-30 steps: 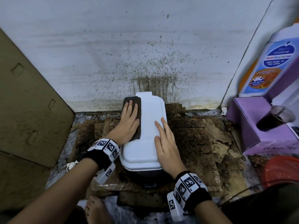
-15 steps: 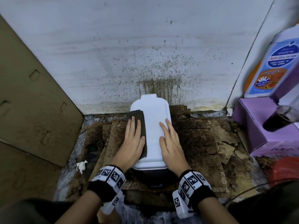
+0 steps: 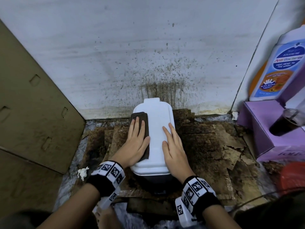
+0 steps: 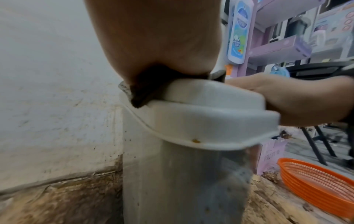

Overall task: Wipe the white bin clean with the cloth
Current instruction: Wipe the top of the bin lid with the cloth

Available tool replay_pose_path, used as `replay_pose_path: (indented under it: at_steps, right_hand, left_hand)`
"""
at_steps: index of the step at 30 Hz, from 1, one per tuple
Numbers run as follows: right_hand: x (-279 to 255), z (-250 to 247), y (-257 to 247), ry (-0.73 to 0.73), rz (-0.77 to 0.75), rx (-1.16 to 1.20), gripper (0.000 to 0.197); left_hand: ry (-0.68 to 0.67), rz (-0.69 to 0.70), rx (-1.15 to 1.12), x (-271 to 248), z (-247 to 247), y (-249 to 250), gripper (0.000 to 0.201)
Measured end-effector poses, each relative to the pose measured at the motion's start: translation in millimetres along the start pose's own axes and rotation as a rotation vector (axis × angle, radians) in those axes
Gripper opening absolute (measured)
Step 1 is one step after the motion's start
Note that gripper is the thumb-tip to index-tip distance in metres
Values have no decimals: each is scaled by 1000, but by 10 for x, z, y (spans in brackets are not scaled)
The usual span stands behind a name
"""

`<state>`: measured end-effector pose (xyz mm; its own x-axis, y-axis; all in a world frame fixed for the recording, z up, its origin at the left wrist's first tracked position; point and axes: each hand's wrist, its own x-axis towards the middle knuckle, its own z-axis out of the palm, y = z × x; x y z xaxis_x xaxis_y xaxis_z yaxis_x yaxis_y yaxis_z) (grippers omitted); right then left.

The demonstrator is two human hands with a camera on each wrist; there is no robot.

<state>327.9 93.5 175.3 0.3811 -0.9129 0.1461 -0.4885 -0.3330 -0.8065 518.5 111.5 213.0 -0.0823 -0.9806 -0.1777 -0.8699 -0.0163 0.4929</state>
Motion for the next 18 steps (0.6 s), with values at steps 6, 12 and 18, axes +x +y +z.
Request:
replay_pose_path:
  at_steps: [6, 12, 18]
  right_hand:
    - [21, 4, 1, -6, 9, 15, 49]
    - [16, 13, -8, 4, 10, 1, 48]
    - [5, -6, -24, -3, 3, -1, 48]
  left_hand:
    - [-58, -32, -21, 550, -235, -188, 73]
    - [92, -70, -48, 570, -168, -112, 68]
    - [298, -170, 410, 494, -112, 44, 67]
